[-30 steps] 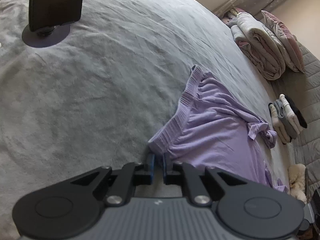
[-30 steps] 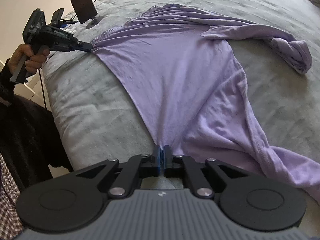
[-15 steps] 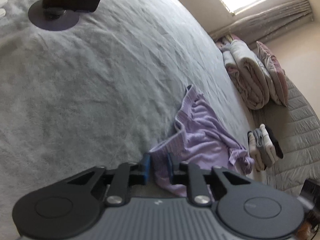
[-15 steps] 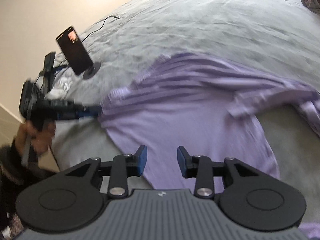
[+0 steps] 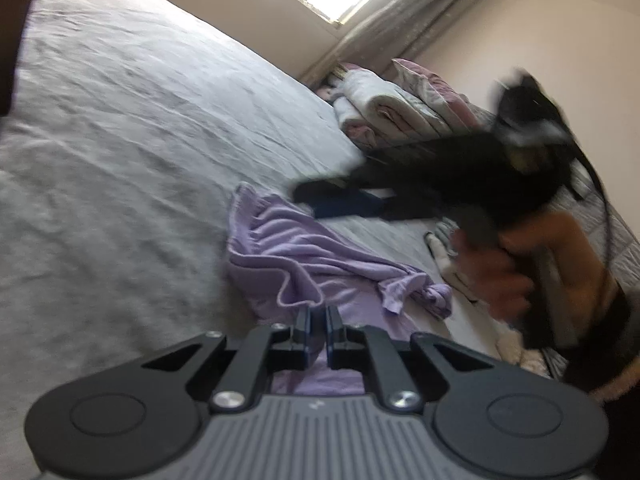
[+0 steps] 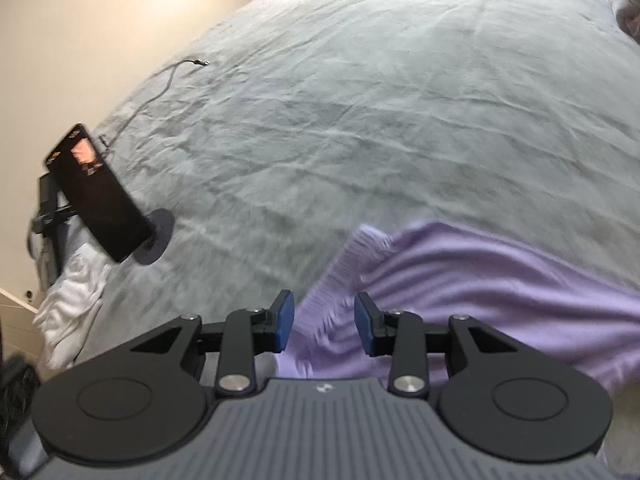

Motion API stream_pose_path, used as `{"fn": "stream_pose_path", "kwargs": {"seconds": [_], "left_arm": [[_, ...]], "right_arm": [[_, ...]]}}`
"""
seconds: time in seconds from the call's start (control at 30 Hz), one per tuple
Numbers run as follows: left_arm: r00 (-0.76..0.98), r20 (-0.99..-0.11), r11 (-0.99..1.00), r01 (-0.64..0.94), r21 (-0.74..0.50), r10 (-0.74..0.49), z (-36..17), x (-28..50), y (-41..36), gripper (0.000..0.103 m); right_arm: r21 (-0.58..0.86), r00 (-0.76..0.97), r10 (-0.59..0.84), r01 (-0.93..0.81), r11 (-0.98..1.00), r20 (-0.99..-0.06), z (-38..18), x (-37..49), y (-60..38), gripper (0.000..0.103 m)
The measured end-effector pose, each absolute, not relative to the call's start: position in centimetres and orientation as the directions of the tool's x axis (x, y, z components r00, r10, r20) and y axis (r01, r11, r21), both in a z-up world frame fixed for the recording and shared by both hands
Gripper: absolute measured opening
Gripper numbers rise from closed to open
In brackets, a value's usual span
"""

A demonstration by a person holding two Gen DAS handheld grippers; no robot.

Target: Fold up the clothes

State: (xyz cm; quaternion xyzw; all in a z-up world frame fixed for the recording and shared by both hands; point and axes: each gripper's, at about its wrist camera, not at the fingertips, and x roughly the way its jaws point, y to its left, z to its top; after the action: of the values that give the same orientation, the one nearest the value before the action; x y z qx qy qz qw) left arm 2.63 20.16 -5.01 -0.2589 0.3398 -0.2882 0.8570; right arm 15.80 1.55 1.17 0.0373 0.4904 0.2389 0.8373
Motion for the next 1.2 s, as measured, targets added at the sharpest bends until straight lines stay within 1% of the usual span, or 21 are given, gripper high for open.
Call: {"fn": "stream_pose_path", "kwargs": {"seconds": [0.2,0.33,0.63,0.67,0.7,0.73,0.8,0.87,0.93,0.97,1.03,1.1,1.2], "left_arm": [[0.525,-0.46,0.686,0.403,-0.606,-0.715,-5.4,3.0,18.4,0.006],[0.484,-0.491,0.687,0.447,-0.573,-0.724,-5.7,2.7,17.9,0.006],[0.444,-0.519,0.683,0.476,-0.554,-0.731,-5.8,2.1,17.8,0.006],[0.444,-0.523,0.686,0.476,-0.55,-0.727,-5.8,2.1,17.8,0.006],[0.447,-0.529,0.692,0.474,-0.544,-0.721,-5.8,2.1,17.8,0.006],[0.45,-0.535,0.699,0.471,-0.538,-0.715,-5.8,2.0,17.7,0.006],[0.46,-0.544,0.713,0.461,-0.529,-0.701,-5.8,2.1,17.6,0.006],[0.468,-0.543,0.717,0.45,-0.532,-0.697,-5.6,2.0,17.9,0.006],[0.474,-0.542,0.72,0.441,-0.536,-0.694,-5.5,1.9,18.2,0.006],[0.476,-0.542,0.721,0.437,-0.538,-0.693,-5.5,1.9,18.3,0.006],[0.479,-0.543,0.723,0.431,-0.539,-0.69,-5.5,1.9,18.6,0.006],[0.478,-0.546,0.725,0.433,-0.536,-0.688,-5.5,1.8,18.6,0.006],[0.48,-0.554,0.732,0.432,-0.526,-0.681,-5.5,1.9,18.3,0.006]], "right_arm": [[0.166,0.397,0.293,-0.324,0.932,-0.87,-1.4,18.7,4.6,0.038],[0.09,0.4,0.201,-0.279,0.956,-0.894,-2.9,19.8,5.0,0.038],[0.129,0.43,0.2,-0.19,0.973,-0.88,-2.4,19.0,0.3,0.037],[0.141,0.435,0.209,-0.183,0.973,-0.876,-2.3,18.9,-0.3,0.03],[0.166,0.436,0.232,-0.184,0.969,-0.869,-2.3,18.7,-0.9,0.016],[0.199,0.433,0.259,-0.181,0.963,-0.863,-2.3,18.7,-1.3,0.011],[0.248,0.427,0.298,-0.171,0.954,-0.854,-2.3,18.6,-1.8,0.005],[0.271,0.423,0.314,-0.162,0.949,-0.85,-2.2,18.7,-1.9,0.005],[0.29,0.42,0.325,-0.148,0.946,-0.847,-2.1,18.8,-1.9,0.011],[0.296,0.419,0.327,-0.139,0.945,-0.847,-2.1,18.9,-1.8,0.016],[0.308,0.422,0.332,-0.126,0.943,-0.844,-2.1,19.1,-1.5,0.017],[0.312,0.425,0.334,-0.124,0.942,-0.841,-2.2,19.3,-1.2,0.021],[0.294,0.425,0.32,-0.127,0.947,-0.846,-2.4,19.6,-0.6,0.023]]}}
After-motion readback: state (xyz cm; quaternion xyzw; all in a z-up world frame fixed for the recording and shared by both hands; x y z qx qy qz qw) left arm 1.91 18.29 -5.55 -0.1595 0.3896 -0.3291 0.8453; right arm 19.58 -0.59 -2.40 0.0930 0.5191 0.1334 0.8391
